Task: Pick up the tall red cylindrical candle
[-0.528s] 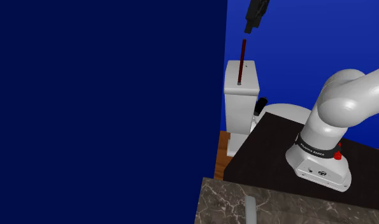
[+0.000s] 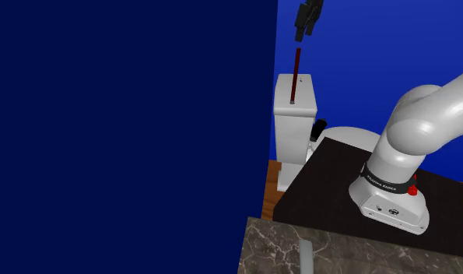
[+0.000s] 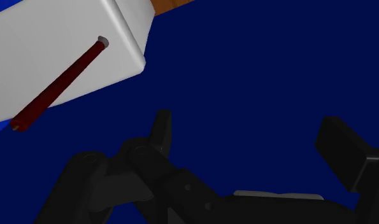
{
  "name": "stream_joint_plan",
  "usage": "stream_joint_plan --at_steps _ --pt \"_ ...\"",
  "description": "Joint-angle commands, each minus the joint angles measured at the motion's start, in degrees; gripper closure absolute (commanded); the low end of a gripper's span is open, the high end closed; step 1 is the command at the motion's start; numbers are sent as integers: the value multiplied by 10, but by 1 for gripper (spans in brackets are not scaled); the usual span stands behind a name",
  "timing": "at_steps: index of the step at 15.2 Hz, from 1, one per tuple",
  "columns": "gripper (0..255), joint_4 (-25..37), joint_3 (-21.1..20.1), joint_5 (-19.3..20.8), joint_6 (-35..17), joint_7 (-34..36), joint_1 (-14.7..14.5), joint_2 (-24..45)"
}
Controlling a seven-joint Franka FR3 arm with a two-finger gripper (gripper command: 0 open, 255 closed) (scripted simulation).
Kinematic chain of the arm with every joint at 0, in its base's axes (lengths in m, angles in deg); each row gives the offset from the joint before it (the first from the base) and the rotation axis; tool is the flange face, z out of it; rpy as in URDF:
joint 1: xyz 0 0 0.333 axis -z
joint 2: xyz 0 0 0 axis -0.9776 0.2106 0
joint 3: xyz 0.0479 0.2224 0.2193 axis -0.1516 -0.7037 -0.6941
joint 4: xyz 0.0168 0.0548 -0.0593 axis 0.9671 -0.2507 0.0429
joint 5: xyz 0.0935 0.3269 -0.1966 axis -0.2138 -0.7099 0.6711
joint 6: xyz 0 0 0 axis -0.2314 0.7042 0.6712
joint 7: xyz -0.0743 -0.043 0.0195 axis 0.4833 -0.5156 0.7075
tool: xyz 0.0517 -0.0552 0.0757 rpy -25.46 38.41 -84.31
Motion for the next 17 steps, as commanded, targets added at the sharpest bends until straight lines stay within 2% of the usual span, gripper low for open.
stream_joint_plan --at_steps 1,9,17 --pt "0 16 17 7 -10 -14 5 34" --pt "0 108 89 14 -37 -74 22 181" --pt "0 239 155 -18 -41 -145 47 349"
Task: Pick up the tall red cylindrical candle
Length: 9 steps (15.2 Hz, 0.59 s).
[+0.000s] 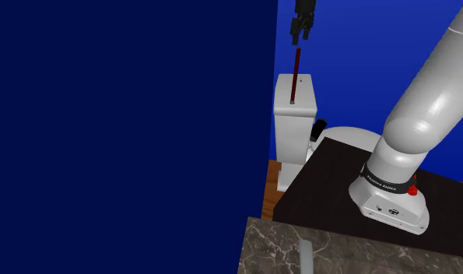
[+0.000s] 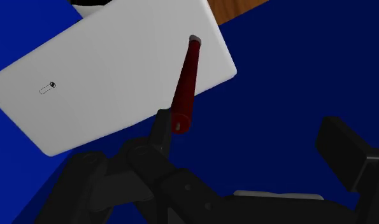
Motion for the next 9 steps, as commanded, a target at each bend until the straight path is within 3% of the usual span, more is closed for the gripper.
stream_joint_plan --at_steps 1,3,9 --pt "0 36 15 -14 -2 -20 9 48" --pt "0 68 24 -25 2 -35 19 85" --pt "0 22 23 -25 -44 -33 19 85"
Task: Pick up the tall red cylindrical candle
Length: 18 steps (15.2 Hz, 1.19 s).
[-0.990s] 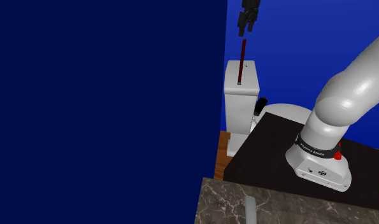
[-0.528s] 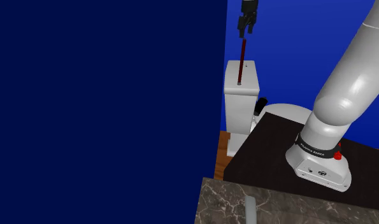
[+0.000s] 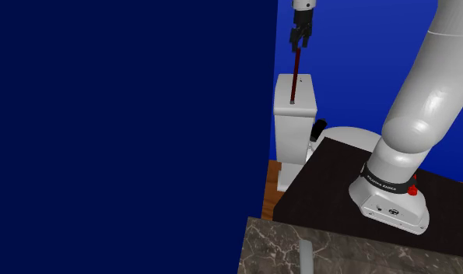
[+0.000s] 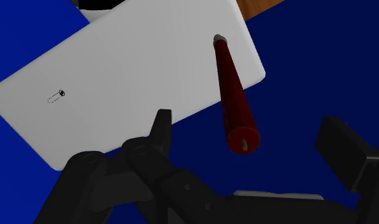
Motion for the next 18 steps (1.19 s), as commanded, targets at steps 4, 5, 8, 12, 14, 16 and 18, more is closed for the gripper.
stream_joint_plan --at_steps 4,5,8,12,14,16,18 --pt "255 -17 0 -1 -20 0 0 2" --pt "255 -17 0 -1 -19 -1 0 2" --pt "255 -17 0 -1 -19 -1 0 2" --pt "255 -16 0 -1 -19 -1 0 2" --pt "255 -11 0 -1 -12 0 0 1" --pt "255 4 0 0 3 -1 0 1" --pt "255 19 0 0 18 -1 0 0"
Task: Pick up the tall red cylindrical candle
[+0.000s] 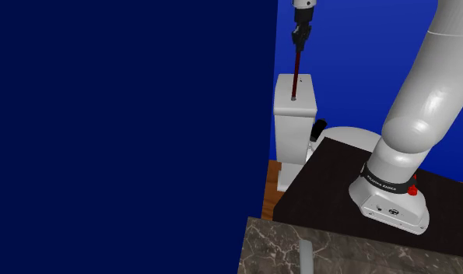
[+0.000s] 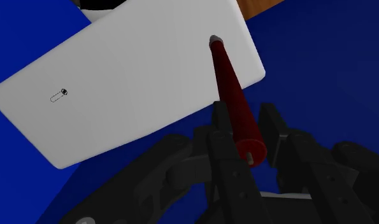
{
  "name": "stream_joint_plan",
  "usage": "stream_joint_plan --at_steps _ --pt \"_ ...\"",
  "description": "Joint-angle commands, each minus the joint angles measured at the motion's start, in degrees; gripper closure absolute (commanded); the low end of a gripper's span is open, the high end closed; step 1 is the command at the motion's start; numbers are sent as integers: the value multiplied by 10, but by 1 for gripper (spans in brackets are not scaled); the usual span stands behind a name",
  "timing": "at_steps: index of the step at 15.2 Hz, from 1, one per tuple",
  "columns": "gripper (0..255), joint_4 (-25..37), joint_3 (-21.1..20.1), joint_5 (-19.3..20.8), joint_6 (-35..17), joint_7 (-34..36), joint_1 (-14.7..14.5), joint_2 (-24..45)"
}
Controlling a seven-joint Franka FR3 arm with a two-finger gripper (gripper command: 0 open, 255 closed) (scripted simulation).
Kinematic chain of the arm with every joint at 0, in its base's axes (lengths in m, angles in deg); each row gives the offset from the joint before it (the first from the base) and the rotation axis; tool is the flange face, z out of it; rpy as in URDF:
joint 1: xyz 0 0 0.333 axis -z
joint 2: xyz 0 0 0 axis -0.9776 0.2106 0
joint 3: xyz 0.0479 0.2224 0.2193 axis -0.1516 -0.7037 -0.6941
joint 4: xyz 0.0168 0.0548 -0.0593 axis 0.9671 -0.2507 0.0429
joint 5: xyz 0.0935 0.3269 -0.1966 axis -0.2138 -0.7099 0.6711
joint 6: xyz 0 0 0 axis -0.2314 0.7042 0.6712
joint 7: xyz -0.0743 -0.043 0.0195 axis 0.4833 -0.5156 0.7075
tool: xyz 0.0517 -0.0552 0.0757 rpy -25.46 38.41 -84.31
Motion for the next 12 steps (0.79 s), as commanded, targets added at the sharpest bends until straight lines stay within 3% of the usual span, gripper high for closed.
stream_joint_plan --at_steps 1,12 --pt "255 17 0 0 17 0 0 0" --pt "255 97 1 -4 89 -4 2 9"
